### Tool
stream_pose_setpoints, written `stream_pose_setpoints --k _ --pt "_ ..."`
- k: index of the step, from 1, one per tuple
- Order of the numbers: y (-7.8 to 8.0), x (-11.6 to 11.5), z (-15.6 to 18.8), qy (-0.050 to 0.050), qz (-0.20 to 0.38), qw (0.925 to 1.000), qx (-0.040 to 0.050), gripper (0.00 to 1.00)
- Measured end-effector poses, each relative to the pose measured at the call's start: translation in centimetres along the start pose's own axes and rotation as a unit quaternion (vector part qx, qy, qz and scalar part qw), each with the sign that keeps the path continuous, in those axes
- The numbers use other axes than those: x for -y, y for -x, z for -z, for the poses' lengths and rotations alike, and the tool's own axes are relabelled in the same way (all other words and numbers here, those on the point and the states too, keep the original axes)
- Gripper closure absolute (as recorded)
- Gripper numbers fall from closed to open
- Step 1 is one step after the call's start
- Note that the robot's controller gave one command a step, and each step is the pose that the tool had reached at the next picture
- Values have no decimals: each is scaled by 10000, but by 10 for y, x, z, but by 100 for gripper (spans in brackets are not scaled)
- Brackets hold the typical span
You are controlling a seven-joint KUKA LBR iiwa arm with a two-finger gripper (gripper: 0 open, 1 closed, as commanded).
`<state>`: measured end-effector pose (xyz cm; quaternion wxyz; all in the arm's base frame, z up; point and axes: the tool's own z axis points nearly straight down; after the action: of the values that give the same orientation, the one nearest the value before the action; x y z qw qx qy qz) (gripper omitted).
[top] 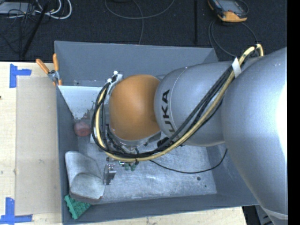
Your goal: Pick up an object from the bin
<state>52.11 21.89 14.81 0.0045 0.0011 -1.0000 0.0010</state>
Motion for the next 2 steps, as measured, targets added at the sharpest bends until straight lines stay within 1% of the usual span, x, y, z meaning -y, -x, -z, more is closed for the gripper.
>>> stream_pose_setpoints --k 1,2 --pt "-1 -21 -78 -24 -113 9999 37 0" --pt "-17 10 -48 4 -507 9987 32 0"
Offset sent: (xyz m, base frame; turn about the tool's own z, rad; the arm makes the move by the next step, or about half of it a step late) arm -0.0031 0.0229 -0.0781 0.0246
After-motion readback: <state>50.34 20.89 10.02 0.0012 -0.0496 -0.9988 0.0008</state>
